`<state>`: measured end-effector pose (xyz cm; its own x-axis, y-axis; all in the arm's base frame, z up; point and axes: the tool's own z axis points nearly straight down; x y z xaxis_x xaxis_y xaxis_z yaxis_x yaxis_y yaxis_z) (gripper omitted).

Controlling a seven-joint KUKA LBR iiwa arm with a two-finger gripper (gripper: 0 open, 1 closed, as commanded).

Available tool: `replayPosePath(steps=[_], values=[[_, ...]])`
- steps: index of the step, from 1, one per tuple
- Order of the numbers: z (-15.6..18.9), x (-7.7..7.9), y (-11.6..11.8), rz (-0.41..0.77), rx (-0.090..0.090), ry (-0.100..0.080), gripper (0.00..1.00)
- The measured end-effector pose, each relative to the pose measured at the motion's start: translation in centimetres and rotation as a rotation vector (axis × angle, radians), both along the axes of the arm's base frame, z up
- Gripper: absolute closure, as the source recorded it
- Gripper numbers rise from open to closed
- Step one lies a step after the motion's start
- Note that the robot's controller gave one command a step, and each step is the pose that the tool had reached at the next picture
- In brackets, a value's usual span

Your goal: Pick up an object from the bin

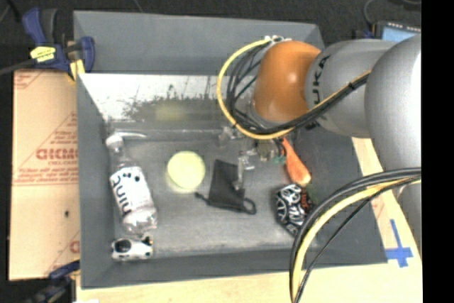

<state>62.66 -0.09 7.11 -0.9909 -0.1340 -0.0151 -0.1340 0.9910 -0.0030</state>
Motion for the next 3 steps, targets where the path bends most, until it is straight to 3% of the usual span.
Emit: replayPosePath(steps=[1, 2, 3], values=[[0.0, 0.0, 0.0, 0.000, 0.000, 0.000, 0.00], [0.0, -0.3, 0.1, 0.087, -0.002, 0.002, 0.00], [0.1, -1.9, 1.4, 0.222, -0.004, -0.002, 0.00]])
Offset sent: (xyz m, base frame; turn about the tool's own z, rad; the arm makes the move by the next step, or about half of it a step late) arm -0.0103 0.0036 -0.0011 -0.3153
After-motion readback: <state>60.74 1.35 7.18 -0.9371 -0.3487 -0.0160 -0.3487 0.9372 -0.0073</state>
